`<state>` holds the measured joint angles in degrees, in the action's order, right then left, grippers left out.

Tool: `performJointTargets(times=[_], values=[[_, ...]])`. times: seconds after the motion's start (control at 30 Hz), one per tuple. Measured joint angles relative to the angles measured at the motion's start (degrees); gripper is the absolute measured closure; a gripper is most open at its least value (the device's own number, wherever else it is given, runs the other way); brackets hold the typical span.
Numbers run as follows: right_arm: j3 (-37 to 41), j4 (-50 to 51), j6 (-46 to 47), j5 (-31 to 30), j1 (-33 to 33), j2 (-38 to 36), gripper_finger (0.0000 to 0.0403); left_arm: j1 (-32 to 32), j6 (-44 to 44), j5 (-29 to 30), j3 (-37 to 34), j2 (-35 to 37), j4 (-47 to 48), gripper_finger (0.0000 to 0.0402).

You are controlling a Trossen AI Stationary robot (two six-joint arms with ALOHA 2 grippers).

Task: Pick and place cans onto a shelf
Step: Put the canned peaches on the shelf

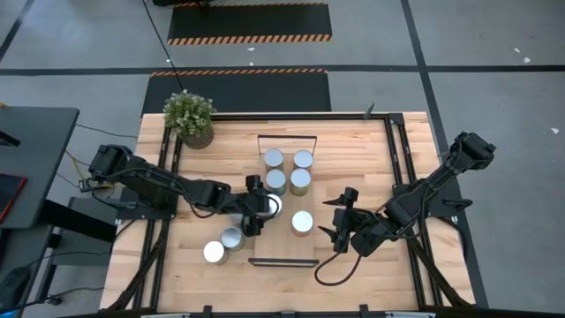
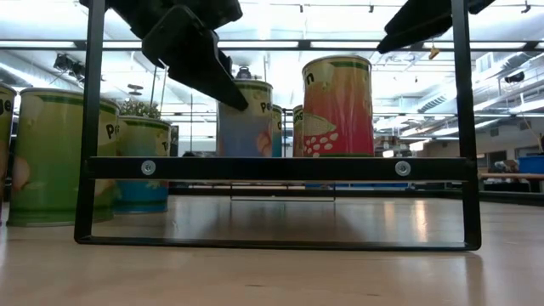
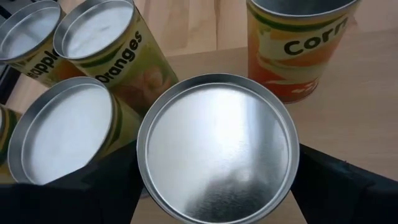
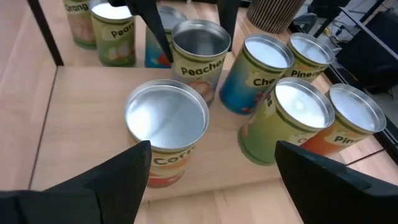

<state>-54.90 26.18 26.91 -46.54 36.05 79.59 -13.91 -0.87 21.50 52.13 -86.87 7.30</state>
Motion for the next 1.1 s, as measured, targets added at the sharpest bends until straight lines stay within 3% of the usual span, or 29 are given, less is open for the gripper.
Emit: performJointTargets(times=[1.1], values=[[0.05, -2.17, -1.39, 0.39, 0.24, 0.0, 0.0053, 1.29, -1.45, -4.29, -0.02, 0.11, -0.14, 0.0046]])
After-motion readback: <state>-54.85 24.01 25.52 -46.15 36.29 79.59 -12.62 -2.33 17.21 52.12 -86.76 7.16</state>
